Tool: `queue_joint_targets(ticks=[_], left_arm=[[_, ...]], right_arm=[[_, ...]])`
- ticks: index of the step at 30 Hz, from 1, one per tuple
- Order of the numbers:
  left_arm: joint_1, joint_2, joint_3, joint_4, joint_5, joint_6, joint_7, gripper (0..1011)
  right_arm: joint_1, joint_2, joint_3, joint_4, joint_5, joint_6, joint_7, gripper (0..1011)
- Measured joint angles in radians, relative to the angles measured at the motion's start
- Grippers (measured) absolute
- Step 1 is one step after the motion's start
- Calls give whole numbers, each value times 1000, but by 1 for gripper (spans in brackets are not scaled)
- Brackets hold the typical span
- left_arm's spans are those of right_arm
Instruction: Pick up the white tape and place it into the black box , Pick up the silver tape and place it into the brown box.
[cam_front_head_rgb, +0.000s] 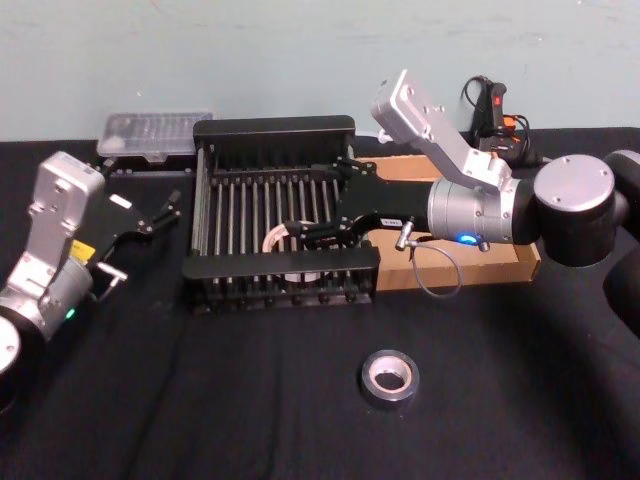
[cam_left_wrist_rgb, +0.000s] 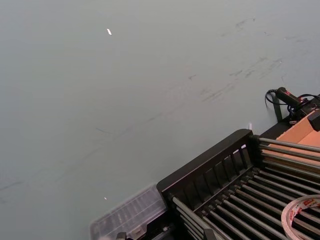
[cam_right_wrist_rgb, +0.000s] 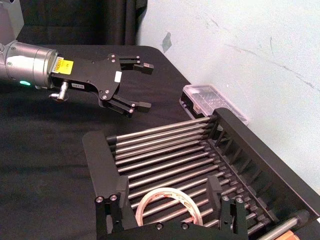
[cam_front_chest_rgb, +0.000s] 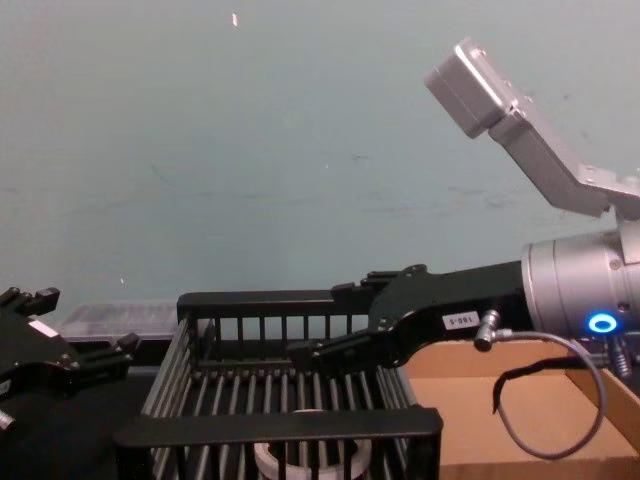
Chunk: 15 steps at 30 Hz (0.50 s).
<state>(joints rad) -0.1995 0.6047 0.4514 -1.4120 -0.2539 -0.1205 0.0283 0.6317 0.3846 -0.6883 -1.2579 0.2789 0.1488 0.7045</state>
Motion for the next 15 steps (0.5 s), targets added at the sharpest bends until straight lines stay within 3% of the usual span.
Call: queue_joint_targets(ticks=[9,15], left_arm=[[0,0,0,0,0,0,0,1001],[0,0,0,0,0,0,0,1001]], right_arm=[[-6,12,5,-12,2,12,-12,1002],[-31,46,29,-60,19,30,-31,1002]])
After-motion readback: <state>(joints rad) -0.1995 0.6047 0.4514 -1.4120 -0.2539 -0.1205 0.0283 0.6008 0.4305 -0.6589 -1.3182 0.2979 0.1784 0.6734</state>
